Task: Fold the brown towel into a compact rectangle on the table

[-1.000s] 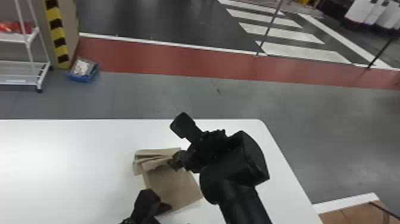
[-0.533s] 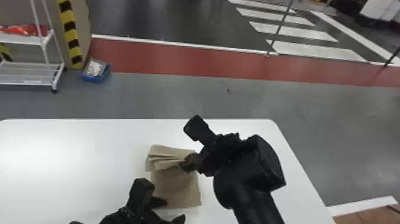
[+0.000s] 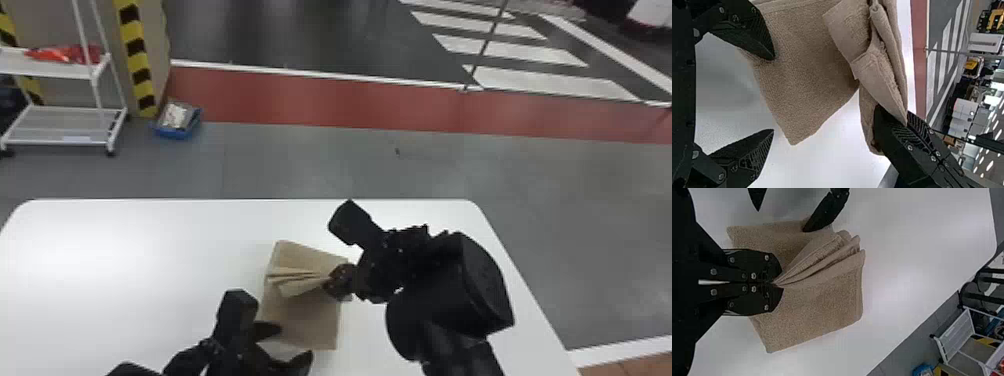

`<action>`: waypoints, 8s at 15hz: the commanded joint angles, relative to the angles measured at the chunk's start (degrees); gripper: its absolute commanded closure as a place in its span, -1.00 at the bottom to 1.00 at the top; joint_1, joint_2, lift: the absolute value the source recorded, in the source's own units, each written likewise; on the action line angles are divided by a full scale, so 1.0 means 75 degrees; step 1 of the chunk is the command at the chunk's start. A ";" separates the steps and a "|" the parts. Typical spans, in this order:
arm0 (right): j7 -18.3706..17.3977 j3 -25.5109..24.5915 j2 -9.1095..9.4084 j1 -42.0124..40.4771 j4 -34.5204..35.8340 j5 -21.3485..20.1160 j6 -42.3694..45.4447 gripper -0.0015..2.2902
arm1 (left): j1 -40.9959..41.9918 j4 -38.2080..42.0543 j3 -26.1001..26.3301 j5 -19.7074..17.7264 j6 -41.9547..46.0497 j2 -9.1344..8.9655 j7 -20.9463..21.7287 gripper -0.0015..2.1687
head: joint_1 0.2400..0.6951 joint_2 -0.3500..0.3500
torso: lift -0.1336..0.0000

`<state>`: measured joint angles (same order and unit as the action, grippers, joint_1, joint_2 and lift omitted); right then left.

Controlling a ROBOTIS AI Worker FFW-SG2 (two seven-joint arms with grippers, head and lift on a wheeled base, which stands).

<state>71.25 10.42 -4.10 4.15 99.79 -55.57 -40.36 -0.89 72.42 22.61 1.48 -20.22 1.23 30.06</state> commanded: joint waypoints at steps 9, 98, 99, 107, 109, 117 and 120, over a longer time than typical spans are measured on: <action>0.0204 0.0638 -0.0004 -0.0026 -0.0427 -0.0747 0.0066 0.16 | 0.0002 0.0118 0.0009 0.0036 -0.0346 0.0000 0.0105 -0.78 | 1.00 -0.66 | 1.00; -0.3535 -0.1237 0.0553 0.0256 -0.1634 0.4936 0.0980 -0.63 | 0.0681 0.3083 -0.2370 0.1044 -0.2666 0.0012 0.1781 -0.82 | 1.00 -0.04 | 1.00; -0.3956 -0.1354 0.0553 -0.0201 -0.0849 0.4936 0.1003 -0.97 | 0.0740 0.3118 -0.2522 0.0927 -0.2432 0.0000 0.1746 -0.82 | 1.00 -0.07 | 1.00; -0.6769 -0.2491 0.0553 -0.3565 0.1249 0.6495 0.4636 -0.96 | 0.2521 0.3200 -0.4303 -0.1417 0.2162 -0.0035 -0.0704 -0.82 | 1.00 -0.12 | 1.00; -0.6933 -0.2479 0.0553 -0.4092 0.1202 0.6600 0.5433 -0.95 | 0.3048 0.3223 -0.4362 -0.1510 0.3427 -0.0035 -0.0938 -0.82 | 1.00 -0.02 | 1.00; -0.7144 -0.2502 0.0553 -0.5123 0.1413 0.7104 0.7073 -0.94 | 0.3962 0.3692 -0.4538 -0.1440 0.4060 -0.0035 -0.1161 -0.82 | 1.00 0.15 | 1.00; -0.7191 -0.2408 0.0553 -0.5111 0.1448 0.7151 0.6956 -0.94 | 0.4033 0.3727 -0.4550 -0.1440 0.4084 -0.0035 -0.1161 -0.82 | 1.00 0.14 | 1.00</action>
<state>17.31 -8.01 0.00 -34.18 110.42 -2.03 12.12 29.12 100.20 -11.43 -9.32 10.40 0.97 21.33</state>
